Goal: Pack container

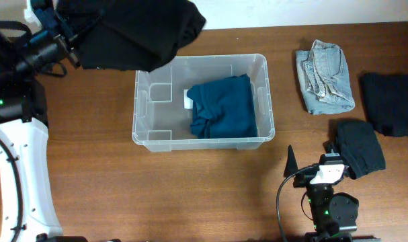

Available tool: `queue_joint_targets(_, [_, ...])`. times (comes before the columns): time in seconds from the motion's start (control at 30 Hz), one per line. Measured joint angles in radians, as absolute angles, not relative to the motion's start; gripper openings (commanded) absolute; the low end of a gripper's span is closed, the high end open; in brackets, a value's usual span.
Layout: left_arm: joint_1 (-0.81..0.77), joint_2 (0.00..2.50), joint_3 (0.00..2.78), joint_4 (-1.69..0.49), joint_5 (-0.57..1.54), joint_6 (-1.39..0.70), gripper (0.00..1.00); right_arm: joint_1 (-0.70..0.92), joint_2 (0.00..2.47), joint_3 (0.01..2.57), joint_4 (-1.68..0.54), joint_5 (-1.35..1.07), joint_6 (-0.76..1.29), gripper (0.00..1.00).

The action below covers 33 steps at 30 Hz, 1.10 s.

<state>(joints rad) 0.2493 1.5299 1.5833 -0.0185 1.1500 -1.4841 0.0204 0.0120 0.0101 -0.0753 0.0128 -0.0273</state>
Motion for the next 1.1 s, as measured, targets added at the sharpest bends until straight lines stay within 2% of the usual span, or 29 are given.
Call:
queue_joint_targets(0.3, [0.249, 1.531, 1.583, -0.482, 0.762, -1.068, 0.01, 0.020, 0.012, 0.010, -0.075, 0.012, -0.027, 0.98])
queue_joint_targets(0.5, [0.250, 1.532, 1.583, -0.668, 0.619, -0.706, 0.01, 0.020, 0.012, 0.010, -0.075, 0.013, -0.027, 0.98])
queue_joint_targets(0.63, [0.250, 1.532, 1.583, -0.736, 0.638, -0.488, 0.01, 0.020, 0.012, 0.010, -0.075, 0.013, -0.027, 0.98])
queue_joint_targets(0.87, [0.240, 1.532, 1.583, -0.752, 0.862, -0.248, 0.01, 0.020, 0.012, 0.010, -0.075, 0.013, -0.027, 0.98])
queue_joint_targets(1.1, [0.114, 1.532, 1.583, -0.905, 0.986, 0.010, 0.01, 0.020, 0.012, 0.010, -0.075, 0.012, -0.027, 0.98])
